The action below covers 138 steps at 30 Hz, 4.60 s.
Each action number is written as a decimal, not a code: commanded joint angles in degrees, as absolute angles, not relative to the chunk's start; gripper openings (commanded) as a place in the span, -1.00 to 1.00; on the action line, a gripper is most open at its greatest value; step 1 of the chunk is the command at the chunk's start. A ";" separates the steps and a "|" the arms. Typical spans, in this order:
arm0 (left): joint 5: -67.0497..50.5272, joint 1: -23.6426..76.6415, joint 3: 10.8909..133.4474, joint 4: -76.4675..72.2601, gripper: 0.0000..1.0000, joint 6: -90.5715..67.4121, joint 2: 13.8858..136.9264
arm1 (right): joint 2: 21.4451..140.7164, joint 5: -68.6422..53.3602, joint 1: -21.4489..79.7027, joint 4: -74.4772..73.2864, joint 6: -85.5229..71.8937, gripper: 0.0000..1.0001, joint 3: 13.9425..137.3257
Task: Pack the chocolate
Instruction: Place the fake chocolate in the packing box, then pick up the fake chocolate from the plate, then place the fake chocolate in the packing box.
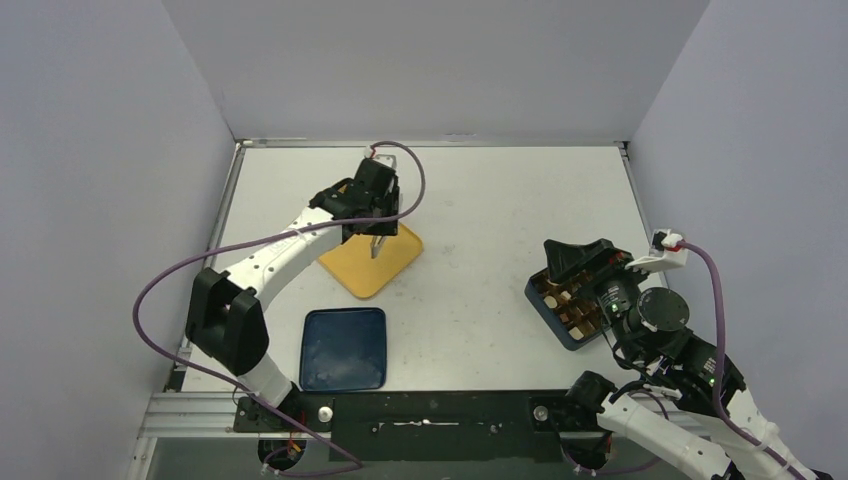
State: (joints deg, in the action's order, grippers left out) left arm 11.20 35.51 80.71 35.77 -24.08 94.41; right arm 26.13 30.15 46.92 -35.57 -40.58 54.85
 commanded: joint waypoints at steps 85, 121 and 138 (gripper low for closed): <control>-10.37 63.32 84.53 12.15 -0.48 -30.06 100.45 | 25.40 30.03 46.77 -35.25 -40.06 1.00 57.17; -9.71 68.72 97.59 15.13 -0.25 -28.13 117.05 | 25.06 30.98 46.72 -34.62 -40.26 1.00 55.77; -1.87 68.73 98.23 17.93 -0.31 -26.48 112.13 | 24.35 30.33 46.70 -34.48 -40.52 1.00 55.35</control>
